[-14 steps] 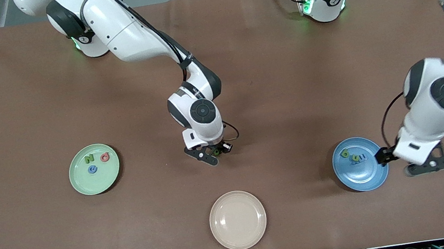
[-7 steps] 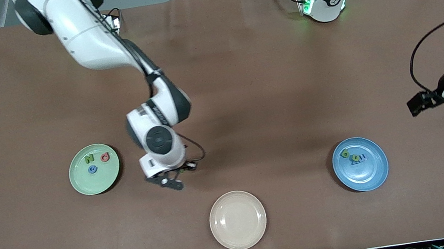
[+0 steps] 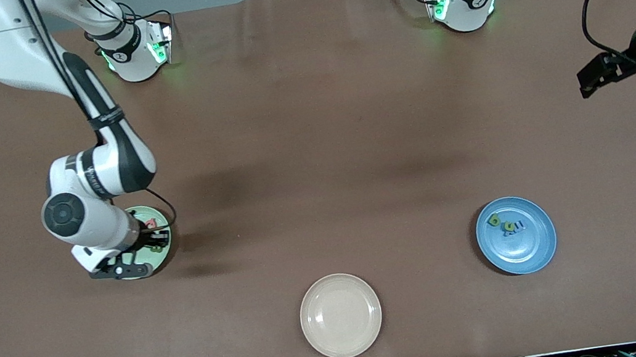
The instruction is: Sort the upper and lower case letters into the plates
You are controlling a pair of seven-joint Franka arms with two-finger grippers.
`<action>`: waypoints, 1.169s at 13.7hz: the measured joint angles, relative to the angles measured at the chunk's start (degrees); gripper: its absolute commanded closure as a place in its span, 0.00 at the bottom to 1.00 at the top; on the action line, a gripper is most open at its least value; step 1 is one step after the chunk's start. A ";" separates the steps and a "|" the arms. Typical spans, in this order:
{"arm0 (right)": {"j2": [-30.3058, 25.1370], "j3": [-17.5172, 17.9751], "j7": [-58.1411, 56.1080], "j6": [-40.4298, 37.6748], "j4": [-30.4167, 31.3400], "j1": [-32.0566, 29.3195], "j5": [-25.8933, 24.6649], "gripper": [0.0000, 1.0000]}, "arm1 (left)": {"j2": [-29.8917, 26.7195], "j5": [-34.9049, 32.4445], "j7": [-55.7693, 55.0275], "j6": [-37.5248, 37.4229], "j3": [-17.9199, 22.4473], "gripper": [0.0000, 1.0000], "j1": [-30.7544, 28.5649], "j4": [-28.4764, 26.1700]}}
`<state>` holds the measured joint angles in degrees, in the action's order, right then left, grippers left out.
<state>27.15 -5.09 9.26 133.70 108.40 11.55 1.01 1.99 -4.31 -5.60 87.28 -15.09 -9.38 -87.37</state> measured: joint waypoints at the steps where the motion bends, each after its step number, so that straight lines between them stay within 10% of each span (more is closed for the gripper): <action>1: 0.09 0.03 -2.90 3.68 2.54 -1.78 0.00 0.99 | -1.39 0.68 0.00 -0.24 2.83 0.00 2.55 -1.31; 2: 0.19 0.07 -5.14 7.13 4.71 -3.18 0.00 0.95 | -2.78 1.29 0.01 -0.34 4.88 0.00 4.39 -2.88; 4: 0.48 0.21 -6.92 10.42 7.25 -4.42 0.00 0.01 | -5.28 2.05 0.01 -0.36 6.94 0.00 6.48 -5.95; 9: -0.08 0.85 -7.23 7.30 5.77 -4.43 0.00 0.00 | -7.80 2.12 0.01 -0.35 8.87 0.00 7.57 -8.76; 16: -6.98 0.14 -17.64 -36.26 -19.48 -11.77 -0.13 0.00 | -8.07 2.42 0.02 -0.32 8.87 0.00 7.75 -8.76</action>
<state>20.18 -4.95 -8.38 97.44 88.92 -0.22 0.88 -6.08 -1.89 -5.58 86.96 -6.22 -1.63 -96.13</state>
